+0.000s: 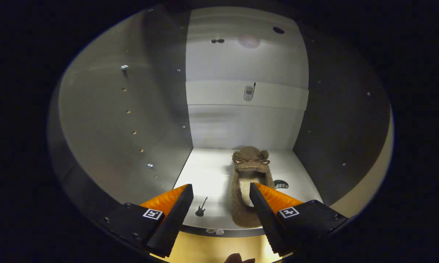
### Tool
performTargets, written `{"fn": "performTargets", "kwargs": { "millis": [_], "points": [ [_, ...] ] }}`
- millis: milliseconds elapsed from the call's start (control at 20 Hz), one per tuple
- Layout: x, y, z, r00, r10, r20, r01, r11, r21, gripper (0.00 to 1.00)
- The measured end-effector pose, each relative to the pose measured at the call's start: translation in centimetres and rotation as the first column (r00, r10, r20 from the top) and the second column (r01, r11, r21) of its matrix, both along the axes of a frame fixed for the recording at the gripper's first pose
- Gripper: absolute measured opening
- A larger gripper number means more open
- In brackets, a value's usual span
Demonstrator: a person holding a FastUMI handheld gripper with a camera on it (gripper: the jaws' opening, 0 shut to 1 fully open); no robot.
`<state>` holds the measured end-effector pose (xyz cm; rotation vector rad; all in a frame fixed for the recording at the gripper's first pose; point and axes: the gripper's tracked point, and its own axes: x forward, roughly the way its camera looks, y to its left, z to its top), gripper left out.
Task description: Open the shoe cabinet door, grab the shoes and put them into the shoe cabinet, then close the shoe cabinet door.
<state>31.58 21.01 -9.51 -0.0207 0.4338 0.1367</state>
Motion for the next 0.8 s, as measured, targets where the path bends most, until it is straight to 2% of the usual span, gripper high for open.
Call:
{"fn": "performTargets", "kwargs": {
  "millis": [200,450,600,800],
  "points": [
    [-5.7,-1.1,5.6,0.990,-0.003,0.139,0.000,1.000,0.022,0.99],
    [-15.2,-3.8,12.8,0.949,-0.028,0.315,0.008,0.998,0.064,0.98],
    [-21.1,-5.1,14.7,0.934,-0.033,0.355,-0.003,0.995,0.101,0.98],
    [-27.6,-7.0,15.5,0.913,-0.027,0.407,-0.004,0.997,0.076,0.98]
  ]
}}
